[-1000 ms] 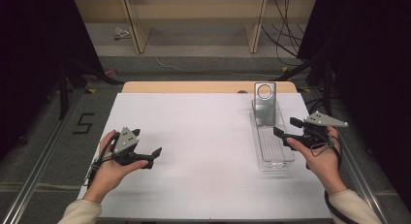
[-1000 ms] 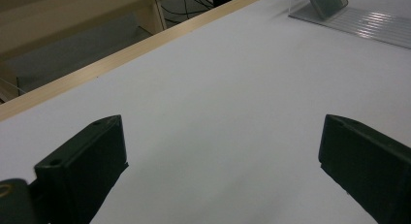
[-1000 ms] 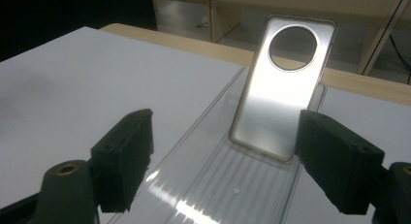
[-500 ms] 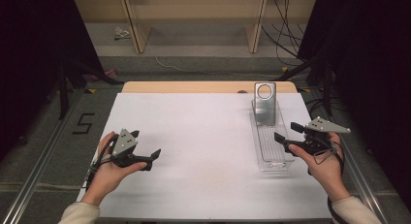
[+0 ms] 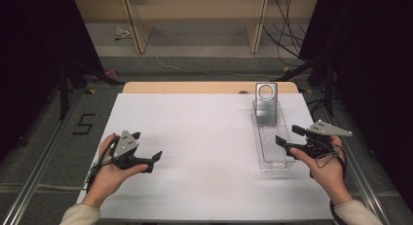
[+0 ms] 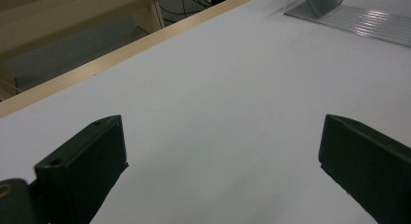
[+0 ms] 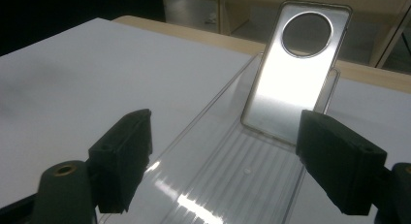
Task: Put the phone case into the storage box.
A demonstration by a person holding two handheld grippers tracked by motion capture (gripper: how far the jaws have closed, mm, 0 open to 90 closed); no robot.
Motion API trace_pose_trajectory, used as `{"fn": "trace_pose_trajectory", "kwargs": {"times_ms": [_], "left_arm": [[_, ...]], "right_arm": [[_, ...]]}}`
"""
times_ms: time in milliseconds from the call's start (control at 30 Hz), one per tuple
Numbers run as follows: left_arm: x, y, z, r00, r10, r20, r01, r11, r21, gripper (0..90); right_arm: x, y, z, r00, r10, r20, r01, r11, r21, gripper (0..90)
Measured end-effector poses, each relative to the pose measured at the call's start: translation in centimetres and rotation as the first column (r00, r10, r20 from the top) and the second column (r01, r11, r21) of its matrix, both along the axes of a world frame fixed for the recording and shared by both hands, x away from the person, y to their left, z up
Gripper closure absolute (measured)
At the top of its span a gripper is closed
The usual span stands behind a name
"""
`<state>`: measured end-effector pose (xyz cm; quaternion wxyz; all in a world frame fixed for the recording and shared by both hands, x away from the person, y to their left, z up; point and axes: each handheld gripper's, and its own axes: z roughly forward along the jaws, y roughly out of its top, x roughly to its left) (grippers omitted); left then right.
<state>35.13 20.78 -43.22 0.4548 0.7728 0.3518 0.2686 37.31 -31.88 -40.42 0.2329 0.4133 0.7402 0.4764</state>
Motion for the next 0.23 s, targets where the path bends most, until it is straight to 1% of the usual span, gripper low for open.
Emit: {"fn": "trace_pose_trajectory", "kwargs": {"times_ms": [233], "left_arm": [[0.08, -0.17, -0.07, 1.0000, -0.003, -0.003, 0.003, 1.0000, 0.002, 2.8]], "right_arm": [[0.04, -0.02, -0.11, 1.0000, 0.001, -0.003, -0.001, 1.000, 0.003, 21.7]]}}
